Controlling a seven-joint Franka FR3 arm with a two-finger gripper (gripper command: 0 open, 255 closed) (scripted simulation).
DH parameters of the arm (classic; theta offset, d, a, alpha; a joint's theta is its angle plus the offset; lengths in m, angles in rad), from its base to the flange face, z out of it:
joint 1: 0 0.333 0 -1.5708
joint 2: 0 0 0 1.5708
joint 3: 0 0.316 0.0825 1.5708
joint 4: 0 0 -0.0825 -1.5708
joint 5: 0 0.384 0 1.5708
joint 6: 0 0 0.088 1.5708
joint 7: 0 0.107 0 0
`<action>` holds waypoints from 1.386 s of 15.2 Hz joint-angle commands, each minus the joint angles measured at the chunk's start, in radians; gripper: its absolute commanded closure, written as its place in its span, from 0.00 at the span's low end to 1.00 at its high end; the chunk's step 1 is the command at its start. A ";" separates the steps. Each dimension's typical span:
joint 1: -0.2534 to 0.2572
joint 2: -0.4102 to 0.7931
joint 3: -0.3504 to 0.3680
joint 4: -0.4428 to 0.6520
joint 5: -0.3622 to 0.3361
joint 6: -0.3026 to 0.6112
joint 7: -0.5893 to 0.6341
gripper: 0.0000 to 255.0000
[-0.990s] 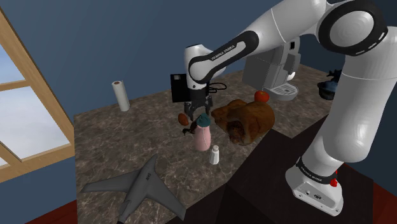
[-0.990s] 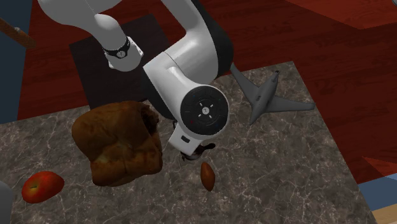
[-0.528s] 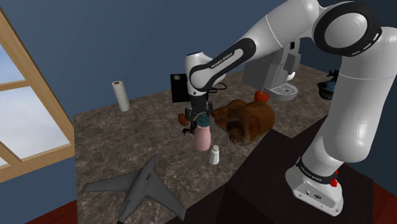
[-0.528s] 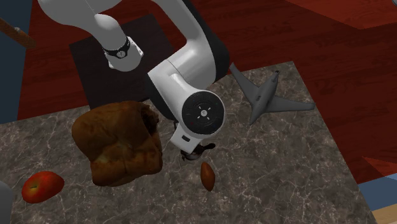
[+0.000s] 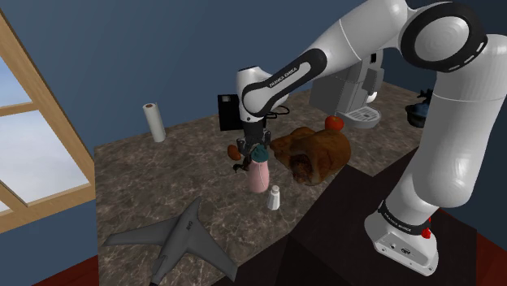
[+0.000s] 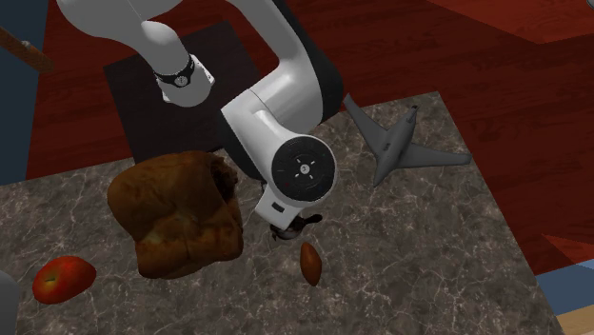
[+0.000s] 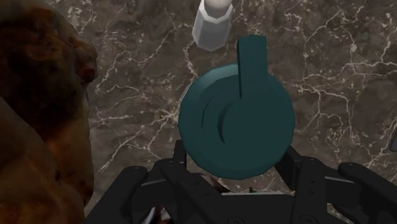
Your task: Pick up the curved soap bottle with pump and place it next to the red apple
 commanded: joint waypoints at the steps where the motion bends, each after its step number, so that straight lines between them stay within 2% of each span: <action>1: 0.000 0.001 0.000 -0.001 0.000 0.000 0.000 1.00; 8: 0.000 0.001 0.000 -0.001 0.000 0.000 0.000 1.00; 21: -0.005 -0.095 0.003 0.060 0.011 -0.156 0.004 1.00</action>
